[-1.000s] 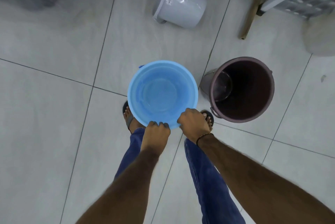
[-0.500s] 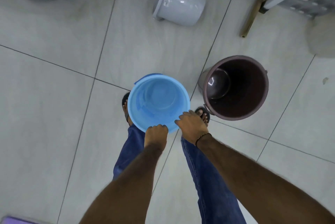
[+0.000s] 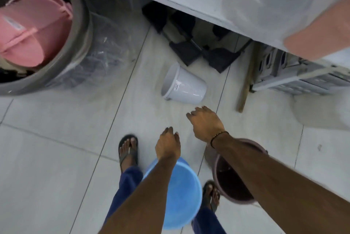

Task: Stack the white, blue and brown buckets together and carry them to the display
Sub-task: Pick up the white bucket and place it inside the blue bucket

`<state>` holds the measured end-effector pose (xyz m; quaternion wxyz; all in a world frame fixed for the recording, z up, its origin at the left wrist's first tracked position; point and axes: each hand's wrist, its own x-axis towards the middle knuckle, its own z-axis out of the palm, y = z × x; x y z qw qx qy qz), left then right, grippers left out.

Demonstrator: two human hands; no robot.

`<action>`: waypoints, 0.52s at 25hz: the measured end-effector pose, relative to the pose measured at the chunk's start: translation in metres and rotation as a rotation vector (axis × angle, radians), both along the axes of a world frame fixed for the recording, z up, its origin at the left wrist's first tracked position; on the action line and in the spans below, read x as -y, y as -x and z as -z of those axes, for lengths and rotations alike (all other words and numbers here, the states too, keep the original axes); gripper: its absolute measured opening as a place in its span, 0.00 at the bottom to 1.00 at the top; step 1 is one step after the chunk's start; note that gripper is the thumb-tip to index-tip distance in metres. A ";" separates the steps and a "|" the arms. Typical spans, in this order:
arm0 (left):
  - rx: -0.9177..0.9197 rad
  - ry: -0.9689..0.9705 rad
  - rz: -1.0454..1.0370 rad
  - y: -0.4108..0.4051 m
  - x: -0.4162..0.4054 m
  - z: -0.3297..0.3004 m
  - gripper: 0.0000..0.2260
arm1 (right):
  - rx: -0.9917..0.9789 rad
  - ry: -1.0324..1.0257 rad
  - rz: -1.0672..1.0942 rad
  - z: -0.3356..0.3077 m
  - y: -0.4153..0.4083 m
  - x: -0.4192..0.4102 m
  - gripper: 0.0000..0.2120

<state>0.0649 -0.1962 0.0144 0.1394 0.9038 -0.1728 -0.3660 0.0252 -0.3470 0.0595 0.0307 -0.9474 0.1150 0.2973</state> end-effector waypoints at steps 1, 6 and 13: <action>-0.007 0.040 -0.053 -0.020 0.017 0.026 0.13 | 0.039 0.019 0.021 0.022 -0.025 0.010 0.23; -0.031 0.208 -0.169 -0.120 0.093 0.136 0.23 | 0.068 0.123 -0.151 0.127 -0.135 0.051 0.30; -0.044 0.334 0.162 -0.150 0.104 0.176 0.11 | -0.104 0.226 -0.320 0.154 -0.173 0.076 0.11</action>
